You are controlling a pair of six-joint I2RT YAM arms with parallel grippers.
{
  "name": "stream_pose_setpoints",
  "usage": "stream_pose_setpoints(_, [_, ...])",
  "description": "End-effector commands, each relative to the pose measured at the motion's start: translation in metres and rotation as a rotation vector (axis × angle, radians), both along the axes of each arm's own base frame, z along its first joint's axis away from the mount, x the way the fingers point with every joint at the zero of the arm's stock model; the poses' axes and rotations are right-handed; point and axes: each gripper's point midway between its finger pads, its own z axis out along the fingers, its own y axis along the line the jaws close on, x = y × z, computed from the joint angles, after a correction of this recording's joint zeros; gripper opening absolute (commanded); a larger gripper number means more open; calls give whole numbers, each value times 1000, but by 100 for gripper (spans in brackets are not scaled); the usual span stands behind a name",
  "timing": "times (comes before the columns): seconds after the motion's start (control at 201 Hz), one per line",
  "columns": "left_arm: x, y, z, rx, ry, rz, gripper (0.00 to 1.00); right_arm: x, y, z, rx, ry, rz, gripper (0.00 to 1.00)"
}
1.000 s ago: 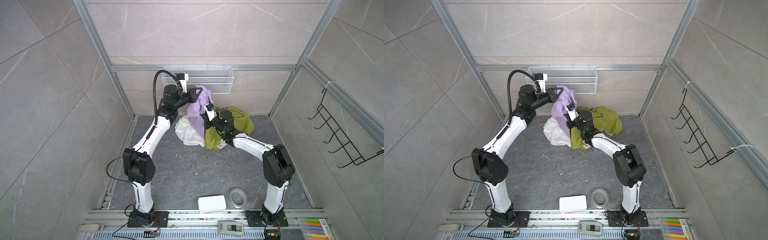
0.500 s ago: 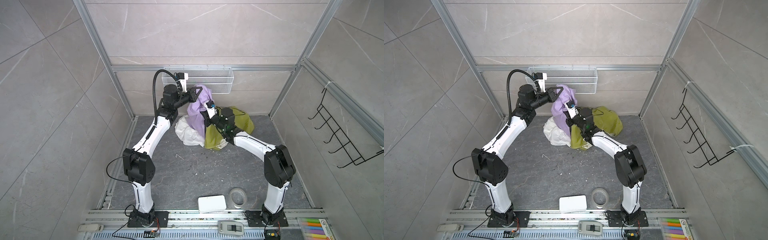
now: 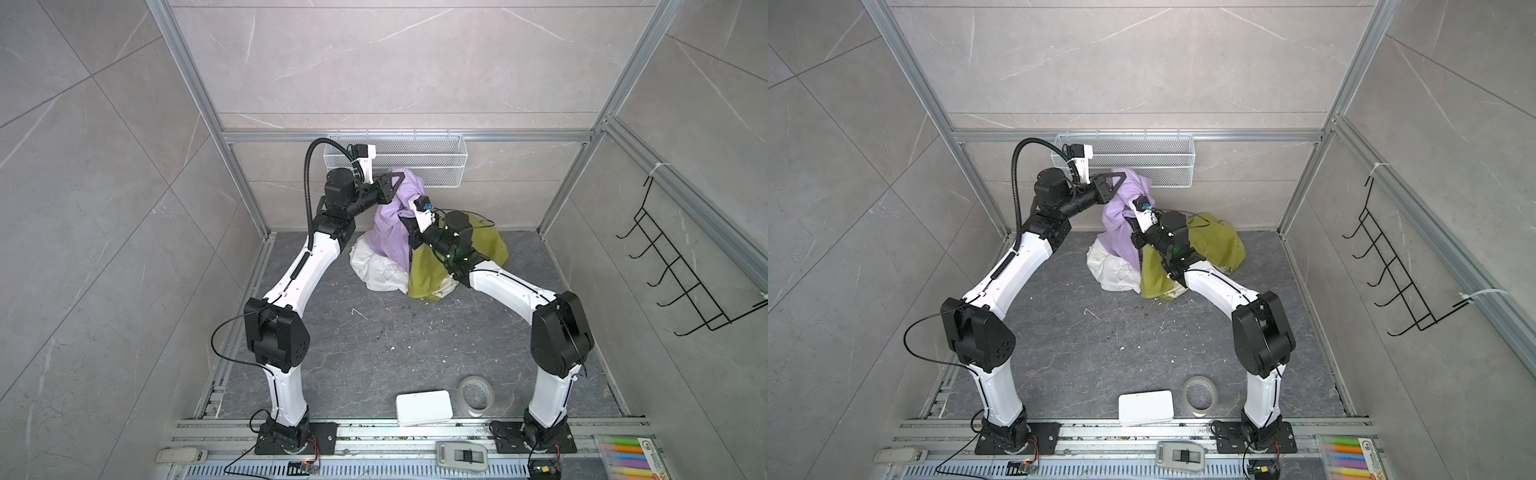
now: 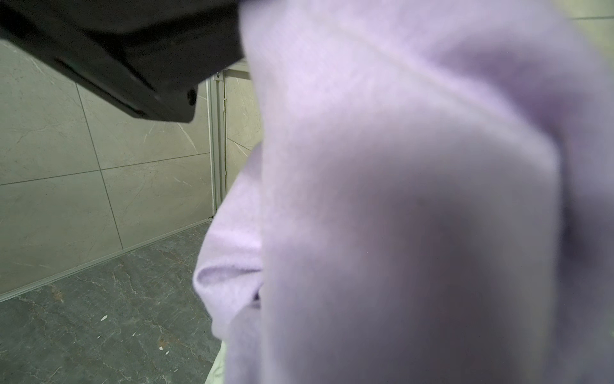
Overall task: Pick out a specific cloth from the pile
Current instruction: 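Raise the lavender cloth higher with both grippers, clearing the green cloth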
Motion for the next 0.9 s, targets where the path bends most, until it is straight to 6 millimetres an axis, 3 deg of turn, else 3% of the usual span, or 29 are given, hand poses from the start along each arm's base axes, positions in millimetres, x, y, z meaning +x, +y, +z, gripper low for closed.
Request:
stream_pose_setpoints(0.0, [-29, 8, 55, -56, -132, -7, 0, -19, -7, 72, 86, -129, 23, 0])
stream_pose_setpoints(0.897, [-49, 19, 81, -63, -200, 11, 0, -39, -1, 114, 127, -172, 81, 0])
